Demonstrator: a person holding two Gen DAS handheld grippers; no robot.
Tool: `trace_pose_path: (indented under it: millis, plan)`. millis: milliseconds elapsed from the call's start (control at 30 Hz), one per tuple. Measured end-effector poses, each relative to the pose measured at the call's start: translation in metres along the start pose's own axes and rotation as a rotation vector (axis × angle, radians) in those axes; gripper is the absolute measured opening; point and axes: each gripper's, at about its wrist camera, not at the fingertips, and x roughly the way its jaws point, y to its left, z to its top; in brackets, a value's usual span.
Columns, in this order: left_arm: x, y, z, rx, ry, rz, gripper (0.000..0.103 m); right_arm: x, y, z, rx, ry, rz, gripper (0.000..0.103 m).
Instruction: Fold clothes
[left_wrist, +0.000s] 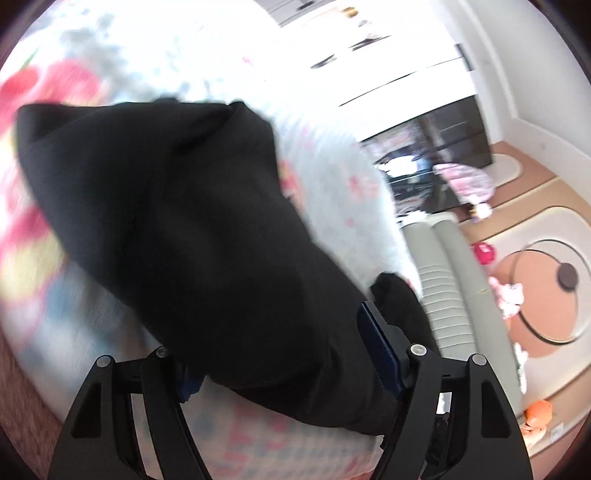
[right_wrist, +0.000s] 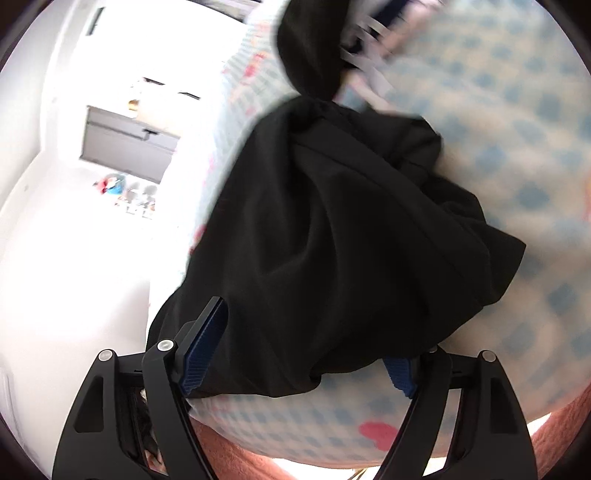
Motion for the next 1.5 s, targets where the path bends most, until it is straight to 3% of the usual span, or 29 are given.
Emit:
trace_pose_path:
  millis: [67, 200, 267, 400, 433, 567, 633, 667, 700, 733, 767, 867, 1067, 1267, 1500]
  plan:
    - [0.015, 0.013, 0.002, -0.050, 0.034, 0.031, 0.075, 0.004, 0.006, 0.007, -0.016, -0.002, -0.026, 0.079]
    - [0.031, 0.029, 0.007, -0.126, 0.067, 0.074, 0.075, 0.042, -0.010, 0.006, 0.079, 0.072, -0.085, 0.083]
    - [0.033, 0.022, 0.016, -0.112, 0.044, 0.054, 0.075, 0.047, -0.008, 0.006, 0.088, 0.050, -0.079, 0.088]
    - [0.034, 0.009, 0.026, -0.066, -0.009, 0.001, 0.075, 0.045, 0.007, 0.015, 0.088, -0.021, -0.019, 0.087]
    - [0.036, 0.008, 0.025, -0.044, -0.011, 0.026, 0.075, 0.045, 0.011, 0.018, 0.088, -0.038, -0.004, 0.087]
    - [0.043, 0.004, 0.028, 0.019, 0.008, 0.121, 0.077, 0.067, 0.015, 0.018, 0.042, 0.000, -0.088, 0.089]
    - [0.045, 0.001, 0.030, 0.047, 0.019, 0.157, 0.057, 0.079, 0.011, 0.017, 0.043, 0.002, -0.102, 0.087]
    - [0.046, -0.001, 0.032, 0.061, 0.025, 0.175, 0.051, 0.080, 0.014, 0.018, 0.037, -0.008, -0.111, 0.079]
    - [0.044, -0.012, 0.031, 0.110, 0.019, 0.203, 0.043, 0.076, 0.021, 0.018, 0.016, -0.027, -0.118, 0.075]
    - [0.040, -0.026, 0.029, 0.173, 0.009, 0.236, 0.038, 0.072, 0.030, 0.018, -0.022, -0.045, -0.124, 0.063]
    - [0.036, -0.040, 0.027, 0.236, -0.001, 0.269, 0.036, 0.068, 0.039, 0.018, -0.064, -0.060, -0.129, 0.044]
    - [0.021, -0.083, 0.024, 0.352, -0.024, 0.284, 0.032, 0.050, 0.067, 0.023, -0.153, -0.088, -0.132, 0.030]
    - [-0.009, -0.173, 0.018, 0.547, -0.064, 0.212, 0.031, 0.001, 0.109, 0.047, -0.219, -0.160, -0.058, 0.029]
    - [0.045, -0.254, -0.003, 0.624, -0.002, 0.114, 0.031, -0.063, 0.122, 0.099, -0.223, -0.241, 0.021, 0.029]
    - [0.118, -0.349, -0.028, 0.703, 0.103, -0.015, 0.031, -0.130, 0.096, 0.174, -0.241, -0.359, -0.106, 0.029]
